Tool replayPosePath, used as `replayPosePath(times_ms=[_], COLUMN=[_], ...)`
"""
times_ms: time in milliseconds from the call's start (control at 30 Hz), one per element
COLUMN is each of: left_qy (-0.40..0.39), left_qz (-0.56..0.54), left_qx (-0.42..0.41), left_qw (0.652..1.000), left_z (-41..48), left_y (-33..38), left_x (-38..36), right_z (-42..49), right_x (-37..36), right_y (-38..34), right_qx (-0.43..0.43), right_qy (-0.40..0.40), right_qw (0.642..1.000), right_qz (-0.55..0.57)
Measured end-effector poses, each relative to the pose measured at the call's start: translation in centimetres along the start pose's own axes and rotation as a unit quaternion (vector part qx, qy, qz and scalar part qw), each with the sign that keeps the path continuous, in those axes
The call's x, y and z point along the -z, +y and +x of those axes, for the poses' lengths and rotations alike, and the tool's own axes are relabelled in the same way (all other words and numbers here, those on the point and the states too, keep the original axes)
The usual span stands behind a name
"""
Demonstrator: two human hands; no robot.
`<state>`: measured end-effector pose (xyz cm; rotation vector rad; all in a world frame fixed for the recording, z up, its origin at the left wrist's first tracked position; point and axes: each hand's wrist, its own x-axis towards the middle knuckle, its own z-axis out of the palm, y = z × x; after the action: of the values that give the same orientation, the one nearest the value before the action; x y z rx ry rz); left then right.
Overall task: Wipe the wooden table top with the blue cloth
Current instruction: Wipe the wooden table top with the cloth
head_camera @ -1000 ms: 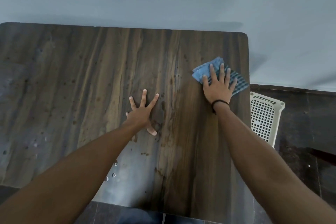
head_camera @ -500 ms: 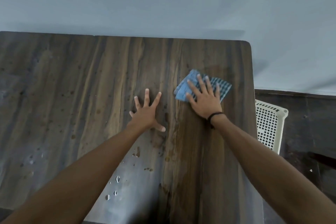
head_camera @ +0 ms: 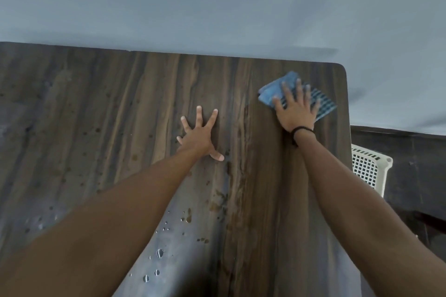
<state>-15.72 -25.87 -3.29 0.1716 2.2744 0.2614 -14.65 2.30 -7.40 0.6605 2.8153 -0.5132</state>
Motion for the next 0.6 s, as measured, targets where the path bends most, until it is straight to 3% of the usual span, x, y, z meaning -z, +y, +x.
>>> replayPosePath(times_ms=[67, 200, 233, 367, 400, 533, 600], left_qy=[-0.005, -0.007, -0.008, -0.016, -0.014, -0.006, -0.007], left_qz=[0.002, 0.006, 0.009, 0.010, 0.010, 0.018, 0.023], left_qx=[0.000, 0.004, 0.004, 0.002, 0.002, 0.003, 0.002], left_qw=[1.000, 1.000, 1.000, 1.000, 1.000, 1.000, 1.000], left_z=[0.1, 0.2, 0.3, 0.6, 0.6, 0.5, 0.5], left_y=[-0.1, -0.1, 0.0, 0.1, 0.1, 0.0, 0.0], left_x=[0.1, 0.1, 0.2, 0.3, 0.2, 0.1, 0.0], right_z=[1.2, -0.3, 0.6, 5.0, 5.1, 4.1, 6.0], right_x=[-0.1, -1.2, -0.5, 1.4, 0.9, -1.1, -0.1], right_y=[-1.5, -1.6, -0.7, -1.4, -3.0, -5.0, -3.8], right_qx=[-0.085, 0.130, 0.137, -0.096, -0.099, 0.124, 0.083], right_qy=[0.014, -0.037, -0.037, 0.019, 0.019, -0.022, -0.005], right_qw=[0.996, 0.989, 0.988, 0.995, 0.994, 0.991, 0.996], right_qz=[0.030, -0.055, -0.055, 0.035, 0.039, -0.046, -0.028])
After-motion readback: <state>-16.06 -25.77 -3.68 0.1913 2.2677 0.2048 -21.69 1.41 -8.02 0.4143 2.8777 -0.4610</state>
